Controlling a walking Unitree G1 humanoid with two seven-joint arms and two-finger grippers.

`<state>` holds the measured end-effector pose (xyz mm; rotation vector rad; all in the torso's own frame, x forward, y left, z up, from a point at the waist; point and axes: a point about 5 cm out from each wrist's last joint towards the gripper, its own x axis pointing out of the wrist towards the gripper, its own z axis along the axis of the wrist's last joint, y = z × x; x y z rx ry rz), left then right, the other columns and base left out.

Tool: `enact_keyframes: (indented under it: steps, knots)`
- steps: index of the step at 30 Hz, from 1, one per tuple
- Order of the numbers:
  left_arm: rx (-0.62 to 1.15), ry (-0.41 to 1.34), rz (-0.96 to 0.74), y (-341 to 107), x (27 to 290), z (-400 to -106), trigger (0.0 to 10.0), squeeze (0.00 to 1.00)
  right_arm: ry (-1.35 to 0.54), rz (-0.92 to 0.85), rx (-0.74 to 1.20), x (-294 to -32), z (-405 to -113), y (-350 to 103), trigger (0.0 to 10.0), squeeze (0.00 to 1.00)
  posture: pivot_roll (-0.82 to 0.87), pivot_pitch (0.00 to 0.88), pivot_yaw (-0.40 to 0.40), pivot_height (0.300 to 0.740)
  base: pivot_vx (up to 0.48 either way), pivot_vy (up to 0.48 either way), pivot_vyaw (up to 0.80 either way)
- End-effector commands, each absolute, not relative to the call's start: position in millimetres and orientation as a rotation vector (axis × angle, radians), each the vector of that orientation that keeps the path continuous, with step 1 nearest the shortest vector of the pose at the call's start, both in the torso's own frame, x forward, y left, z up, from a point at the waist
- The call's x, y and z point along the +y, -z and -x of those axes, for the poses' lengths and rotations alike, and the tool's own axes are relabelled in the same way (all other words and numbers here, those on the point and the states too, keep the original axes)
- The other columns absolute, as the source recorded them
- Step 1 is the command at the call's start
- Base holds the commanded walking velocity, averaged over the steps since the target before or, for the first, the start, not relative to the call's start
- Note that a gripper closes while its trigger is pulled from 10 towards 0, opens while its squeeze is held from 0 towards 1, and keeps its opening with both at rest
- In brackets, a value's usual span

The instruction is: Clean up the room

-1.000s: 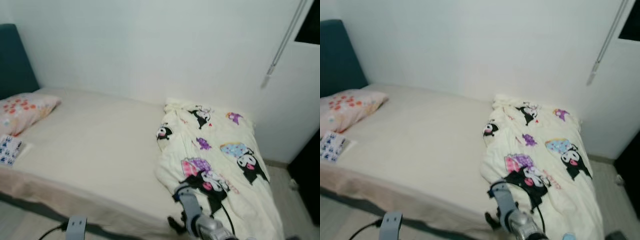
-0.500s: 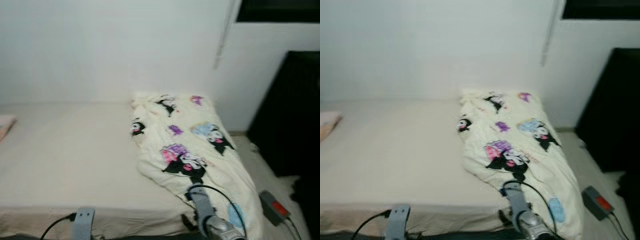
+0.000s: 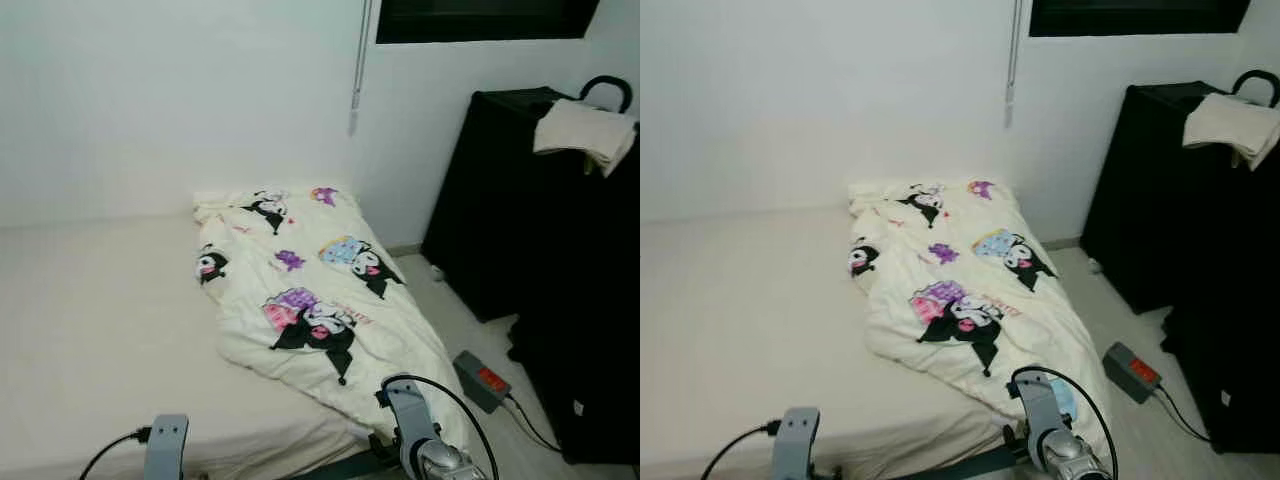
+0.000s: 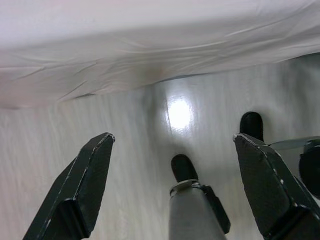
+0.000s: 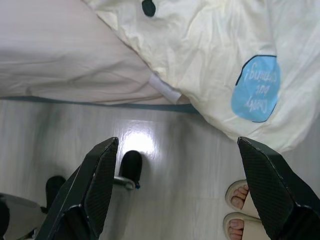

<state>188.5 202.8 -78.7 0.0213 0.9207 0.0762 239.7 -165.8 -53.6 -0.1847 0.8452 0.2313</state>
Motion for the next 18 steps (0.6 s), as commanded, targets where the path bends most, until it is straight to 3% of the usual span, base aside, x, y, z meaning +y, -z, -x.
enact_keyframes:
  steps: [1,13,18]
  knots:
    - [0.942,-0.066,-0.042,80.8,203.6,-184.5,10.0,0.0,-0.233,0.167,0.855,-162.4,-237.1,55.7,10.0,0.0,-0.06,0.0,-0.015,0.737,0.375,0.0,0.0]
    - [0.94,-0.055,-0.032,81.0,199.6,-185.4,10.0,0.0,-0.21,0.176,0.867,-166.0,-233.9,57.7,10.0,0.0,-0.07,0.0,-0.013,0.737,0.371,0.0,0.0]
    - [0.941,-0.05,-0.023,81.7,198.4,-184.1,10.0,0.0,-0.21,0.182,0.875,-166.0,-233.2,58.4,10.0,0.0,-0.07,0.0,-0.011,0.737,0.0,0.0,-0.54]
